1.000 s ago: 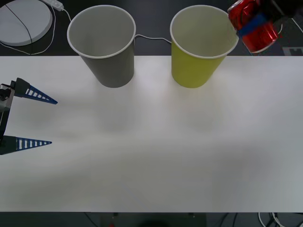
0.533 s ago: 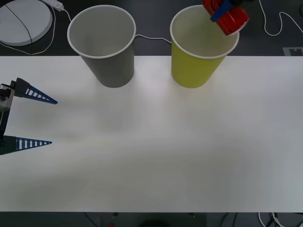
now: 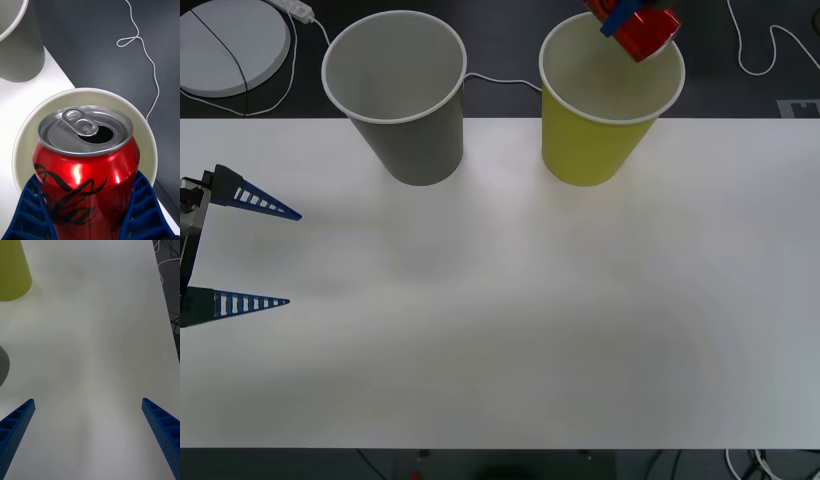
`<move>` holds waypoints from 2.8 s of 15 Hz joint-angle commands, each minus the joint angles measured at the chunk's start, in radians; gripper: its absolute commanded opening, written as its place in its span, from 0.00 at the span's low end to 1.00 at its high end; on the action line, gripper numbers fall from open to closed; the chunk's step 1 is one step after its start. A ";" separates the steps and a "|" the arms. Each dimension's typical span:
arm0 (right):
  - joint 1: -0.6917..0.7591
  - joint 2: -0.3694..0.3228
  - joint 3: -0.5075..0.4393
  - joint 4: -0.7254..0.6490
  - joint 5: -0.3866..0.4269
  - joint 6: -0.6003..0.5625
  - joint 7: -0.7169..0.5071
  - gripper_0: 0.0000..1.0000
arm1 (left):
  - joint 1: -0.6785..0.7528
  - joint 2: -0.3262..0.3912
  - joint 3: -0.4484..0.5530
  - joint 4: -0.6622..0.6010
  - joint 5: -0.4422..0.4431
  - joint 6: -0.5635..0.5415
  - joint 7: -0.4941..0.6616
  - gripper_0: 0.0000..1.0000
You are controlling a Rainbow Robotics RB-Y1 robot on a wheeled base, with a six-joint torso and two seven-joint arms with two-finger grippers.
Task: Put the can into the green bin and the plastic bottle into the gray bin
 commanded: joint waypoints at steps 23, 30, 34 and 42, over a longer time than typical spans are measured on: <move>0.707 -0.387 -0.600 -0.572 -0.550 -0.113 0.434 1.00 | 0.000 0.000 0.000 0.000 0.000 0.000 0.000 1.00; 1.085 -0.408 -0.810 -0.664 -0.688 -0.113 0.698 1.00 | 0.000 0.000 0.000 0.000 0.000 0.000 0.000 1.00; 1.371 -0.393 -0.965 -0.808 -0.694 -0.052 0.782 1.00 | 0.000 0.000 0.000 0.000 0.000 0.000 0.000 1.00; 1.628 -0.299 -1.083 -0.827 -0.700 -0.041 1.004 1.00 | 0.000 0.000 0.000 0.000 0.000 0.000 0.000 1.00</move>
